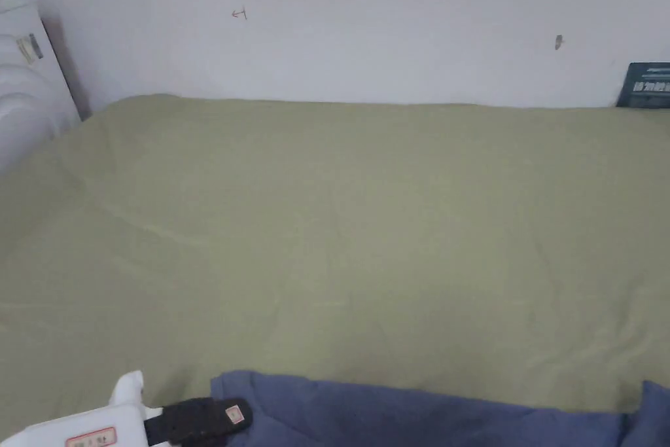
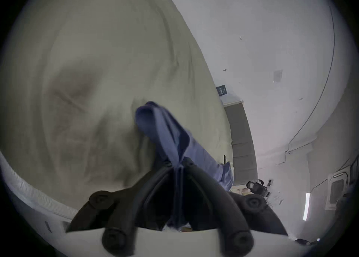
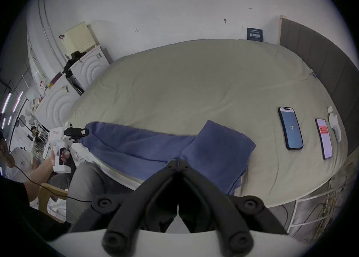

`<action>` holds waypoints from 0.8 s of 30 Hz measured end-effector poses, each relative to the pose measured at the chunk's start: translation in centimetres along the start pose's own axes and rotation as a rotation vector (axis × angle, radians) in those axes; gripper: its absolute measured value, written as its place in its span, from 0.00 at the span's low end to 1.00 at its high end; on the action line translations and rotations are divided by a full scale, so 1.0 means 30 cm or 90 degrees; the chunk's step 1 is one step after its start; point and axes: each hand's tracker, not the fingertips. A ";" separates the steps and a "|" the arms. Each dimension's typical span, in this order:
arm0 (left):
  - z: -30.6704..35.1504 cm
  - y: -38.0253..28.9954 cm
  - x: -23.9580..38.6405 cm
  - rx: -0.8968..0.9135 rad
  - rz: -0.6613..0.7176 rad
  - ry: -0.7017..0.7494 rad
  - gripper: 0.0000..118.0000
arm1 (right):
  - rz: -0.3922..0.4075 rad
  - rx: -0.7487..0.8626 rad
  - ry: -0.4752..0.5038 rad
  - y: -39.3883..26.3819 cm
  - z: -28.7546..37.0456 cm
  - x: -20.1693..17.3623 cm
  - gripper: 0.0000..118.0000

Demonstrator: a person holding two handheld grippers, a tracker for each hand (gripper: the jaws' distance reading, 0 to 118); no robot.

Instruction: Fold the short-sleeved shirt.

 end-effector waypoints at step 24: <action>-0.447 -0.182 0.405 -0.153 -0.127 -0.109 0.75 | -0.036 0.041 -0.015 -0.067 0.108 0.125 0.00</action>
